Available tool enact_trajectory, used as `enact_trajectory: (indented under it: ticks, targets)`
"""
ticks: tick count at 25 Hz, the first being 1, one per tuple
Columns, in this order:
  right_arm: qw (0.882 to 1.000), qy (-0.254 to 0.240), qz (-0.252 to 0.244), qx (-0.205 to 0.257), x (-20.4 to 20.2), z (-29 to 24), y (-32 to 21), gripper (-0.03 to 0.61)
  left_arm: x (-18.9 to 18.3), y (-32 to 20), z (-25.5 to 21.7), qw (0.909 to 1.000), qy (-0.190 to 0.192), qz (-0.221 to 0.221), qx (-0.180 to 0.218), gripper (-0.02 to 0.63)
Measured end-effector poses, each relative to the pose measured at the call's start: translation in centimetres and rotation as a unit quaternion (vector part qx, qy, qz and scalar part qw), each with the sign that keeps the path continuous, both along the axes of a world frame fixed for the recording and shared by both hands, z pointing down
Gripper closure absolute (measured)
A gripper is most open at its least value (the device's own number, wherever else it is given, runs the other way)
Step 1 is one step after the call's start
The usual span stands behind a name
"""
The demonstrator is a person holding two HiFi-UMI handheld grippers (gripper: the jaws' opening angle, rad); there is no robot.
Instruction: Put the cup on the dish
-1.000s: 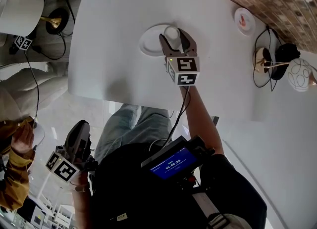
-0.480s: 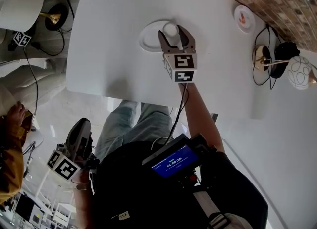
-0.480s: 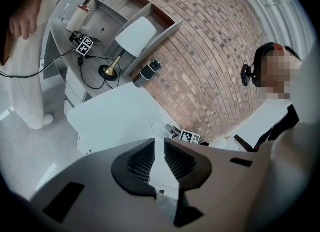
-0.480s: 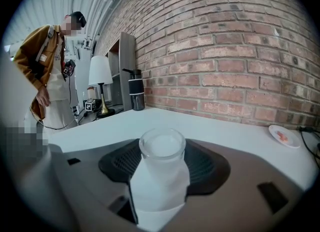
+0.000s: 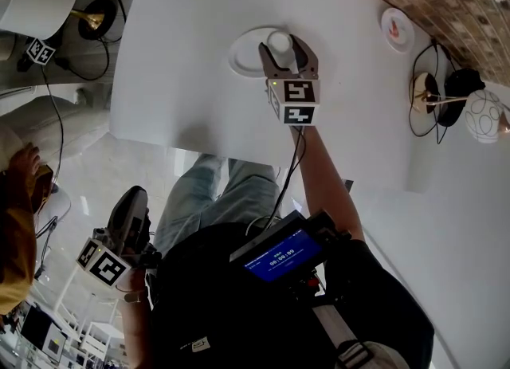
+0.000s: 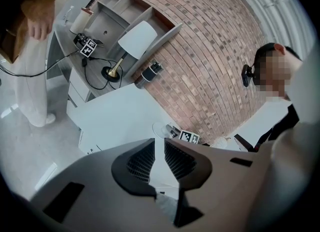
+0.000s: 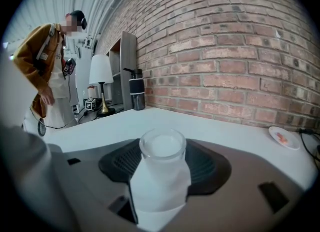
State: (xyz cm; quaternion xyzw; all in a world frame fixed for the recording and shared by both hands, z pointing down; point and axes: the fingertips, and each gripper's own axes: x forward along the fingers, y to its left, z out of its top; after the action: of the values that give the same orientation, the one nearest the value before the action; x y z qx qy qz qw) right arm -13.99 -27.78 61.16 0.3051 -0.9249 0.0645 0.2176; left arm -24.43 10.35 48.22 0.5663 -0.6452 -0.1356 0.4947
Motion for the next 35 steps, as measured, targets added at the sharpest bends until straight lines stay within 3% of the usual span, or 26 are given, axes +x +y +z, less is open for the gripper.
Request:
enact_trajectory:
  ticks: [19,35]
  targets:
    - [1.000,-0.003,-0.001,-0.009,-0.3,-0.5,0.0,0.314,-0.4,0.0,-0.6,0.9999,-0.006,-0.002,0.012,0.552]
    - [0.999,-0.036,0.011,0.007,0.8,-6.2,-0.2,0.316,-0.9,-1.3,-2.8,0.9987,-0.019,0.022,0.042,0.552]
